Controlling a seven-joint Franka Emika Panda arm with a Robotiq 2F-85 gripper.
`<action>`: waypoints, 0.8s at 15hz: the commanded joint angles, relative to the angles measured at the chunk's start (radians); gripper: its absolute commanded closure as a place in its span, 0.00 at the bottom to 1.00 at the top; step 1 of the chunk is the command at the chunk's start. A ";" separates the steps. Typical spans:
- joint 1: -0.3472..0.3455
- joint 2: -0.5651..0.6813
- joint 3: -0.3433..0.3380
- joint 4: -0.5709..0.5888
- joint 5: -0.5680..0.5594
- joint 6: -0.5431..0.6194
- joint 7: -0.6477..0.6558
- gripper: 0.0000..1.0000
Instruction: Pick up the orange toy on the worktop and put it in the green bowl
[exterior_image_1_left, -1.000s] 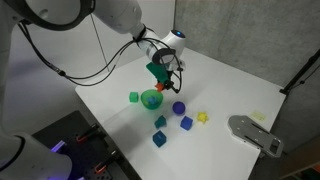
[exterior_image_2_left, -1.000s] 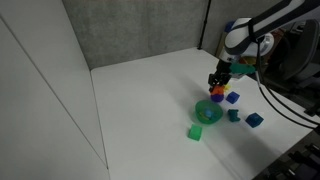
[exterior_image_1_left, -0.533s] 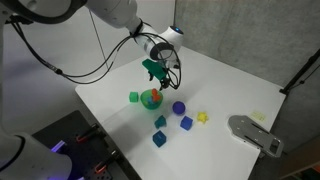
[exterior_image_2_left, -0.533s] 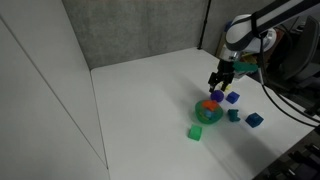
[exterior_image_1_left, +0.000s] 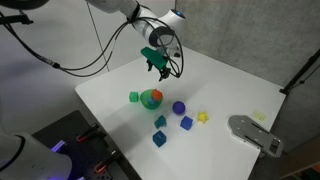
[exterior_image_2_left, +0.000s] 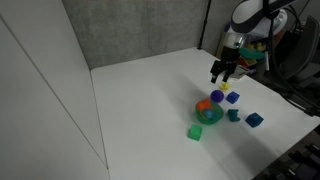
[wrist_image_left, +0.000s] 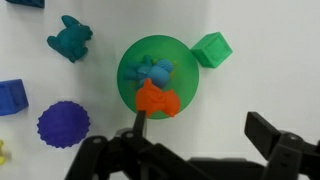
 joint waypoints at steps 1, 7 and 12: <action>0.012 -0.074 -0.018 0.002 -0.002 -0.038 -0.019 0.00; 0.029 -0.202 -0.053 -0.054 -0.051 -0.026 -0.005 0.00; 0.041 -0.355 -0.088 -0.141 -0.135 -0.060 0.021 0.00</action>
